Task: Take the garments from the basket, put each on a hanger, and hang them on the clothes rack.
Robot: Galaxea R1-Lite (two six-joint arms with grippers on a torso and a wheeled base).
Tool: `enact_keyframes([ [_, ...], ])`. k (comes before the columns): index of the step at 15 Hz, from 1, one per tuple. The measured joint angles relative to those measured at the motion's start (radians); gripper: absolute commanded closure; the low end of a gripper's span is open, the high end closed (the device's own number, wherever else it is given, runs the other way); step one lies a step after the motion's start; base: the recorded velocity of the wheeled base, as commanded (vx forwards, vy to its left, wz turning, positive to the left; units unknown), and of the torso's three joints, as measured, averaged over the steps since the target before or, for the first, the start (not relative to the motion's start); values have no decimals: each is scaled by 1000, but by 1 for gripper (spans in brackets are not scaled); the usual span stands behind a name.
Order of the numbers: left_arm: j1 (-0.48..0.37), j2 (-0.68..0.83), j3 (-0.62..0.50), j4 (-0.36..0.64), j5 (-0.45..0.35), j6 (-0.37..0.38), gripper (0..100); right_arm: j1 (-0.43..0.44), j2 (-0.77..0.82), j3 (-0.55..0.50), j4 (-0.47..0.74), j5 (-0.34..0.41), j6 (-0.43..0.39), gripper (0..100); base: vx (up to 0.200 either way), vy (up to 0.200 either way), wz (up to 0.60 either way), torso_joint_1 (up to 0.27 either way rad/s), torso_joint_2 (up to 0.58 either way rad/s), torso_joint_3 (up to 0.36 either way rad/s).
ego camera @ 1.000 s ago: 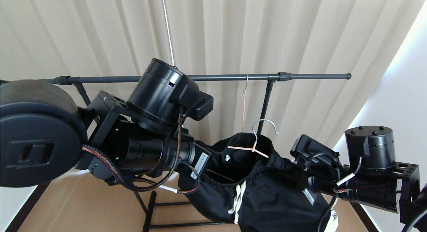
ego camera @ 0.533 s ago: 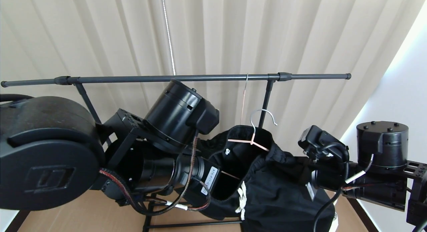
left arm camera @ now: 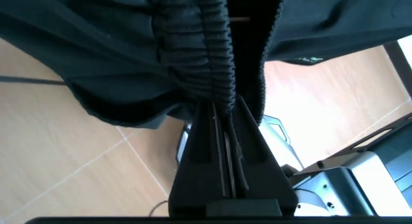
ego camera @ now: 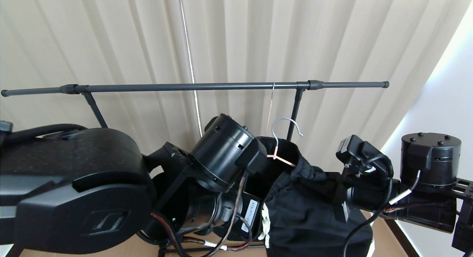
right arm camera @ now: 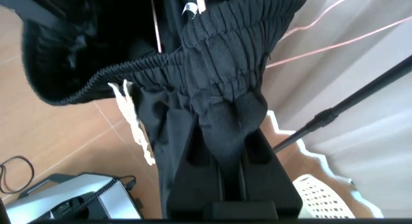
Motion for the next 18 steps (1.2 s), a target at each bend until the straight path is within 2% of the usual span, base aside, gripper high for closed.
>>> enact_keyframes([
  [4,-6,51,-20,-51,8,-52,100,0,-7,33,-77,28,4,100,0,0,0,0,0,0],
  [8,-4,100,-46,-101,14,-60,100,0,-29,46,-79,54,4,100,0,0,0,0,0,0],
  [12,-3,149,-80,-138,64,-64,100,18,-64,56,-78,54,4,100,0,0,0,0,0,0],
  [18,-4,182,-84,-206,72,-64,100,54,-106,71,-77,53,0,100,0,0,0,0,0,0],
])
